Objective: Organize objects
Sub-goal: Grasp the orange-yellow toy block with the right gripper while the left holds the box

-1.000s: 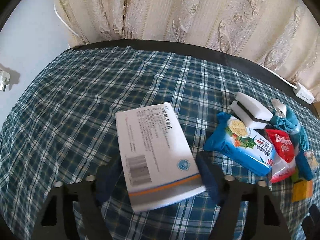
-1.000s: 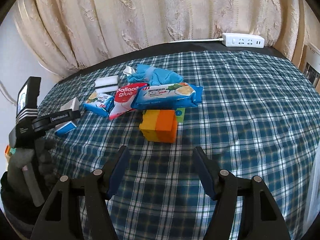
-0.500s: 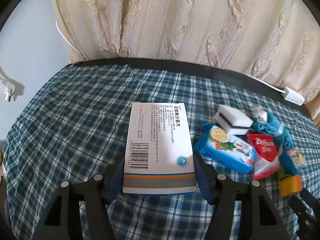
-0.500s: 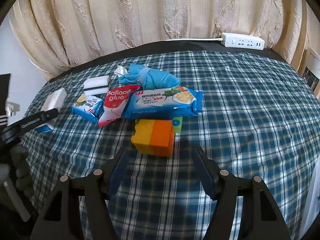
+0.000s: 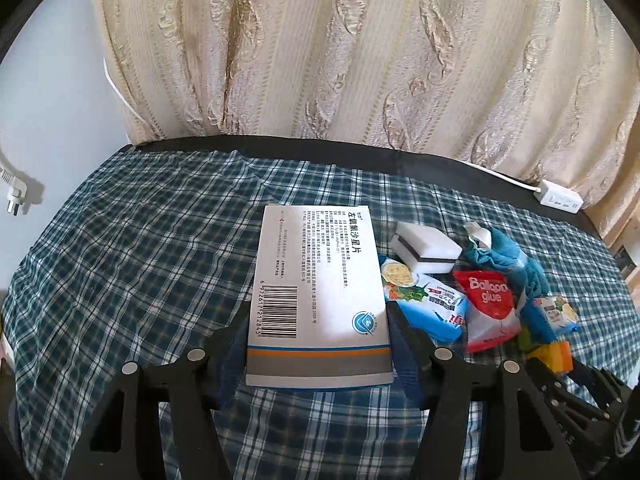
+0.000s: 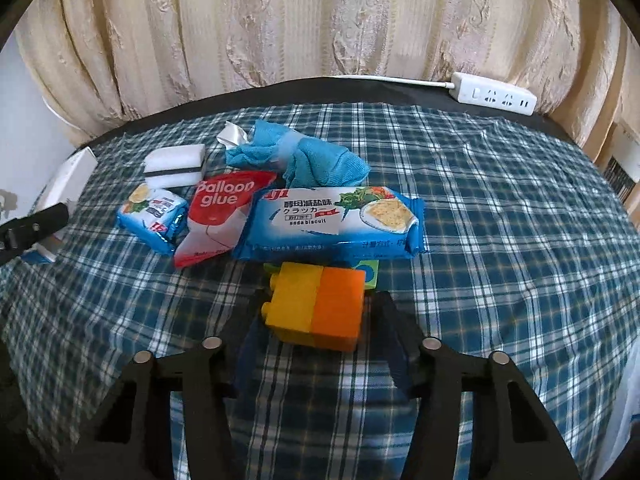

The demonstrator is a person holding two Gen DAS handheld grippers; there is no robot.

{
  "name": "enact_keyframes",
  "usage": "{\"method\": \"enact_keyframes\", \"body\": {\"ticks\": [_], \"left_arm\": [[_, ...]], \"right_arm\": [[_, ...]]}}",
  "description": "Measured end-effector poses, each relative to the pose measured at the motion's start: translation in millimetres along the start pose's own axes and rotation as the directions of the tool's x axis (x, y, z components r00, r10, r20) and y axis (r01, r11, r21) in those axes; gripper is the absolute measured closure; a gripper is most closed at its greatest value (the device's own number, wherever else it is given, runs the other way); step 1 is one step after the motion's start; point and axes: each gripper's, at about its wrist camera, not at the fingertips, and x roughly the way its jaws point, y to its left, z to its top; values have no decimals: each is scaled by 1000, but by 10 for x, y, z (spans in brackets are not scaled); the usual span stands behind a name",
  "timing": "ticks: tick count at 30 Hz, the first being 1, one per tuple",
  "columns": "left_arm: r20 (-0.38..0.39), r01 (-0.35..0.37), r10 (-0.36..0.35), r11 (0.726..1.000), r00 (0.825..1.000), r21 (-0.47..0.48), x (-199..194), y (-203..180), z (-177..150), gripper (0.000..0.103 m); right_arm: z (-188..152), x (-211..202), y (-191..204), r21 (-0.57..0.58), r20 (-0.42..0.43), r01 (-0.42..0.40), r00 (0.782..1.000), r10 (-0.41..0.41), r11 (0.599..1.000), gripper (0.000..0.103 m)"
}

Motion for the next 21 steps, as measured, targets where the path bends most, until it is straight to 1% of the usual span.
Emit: {"method": "enact_keyframes", "body": {"ticks": [2, 6, 16, 21], "left_arm": [[1, 5, -5, 1000, 1000, 3, -10, -8, -3, 37], [3, 12, -12, 1000, 1000, 12, -25, -32, -22, 37], [-4, 40, -40, 998, 999, 41, -52, -141, -61, 37], [-2, 56, -56, 996, 998, 63, -86, -211, -94, 37]], "right_arm": [[0, 4, 9, -7, 4, 16, 1000, -16, 1000, 56], [-8, -22, 11, -7, 6, 12, 1000, -12, 1000, 60], [-158, -272, 16, 10, 23, -29, 999, 29, 1000, 60], [-223, -414, -40, 43, 35, -47, 998, 45, 998, 60]]}}
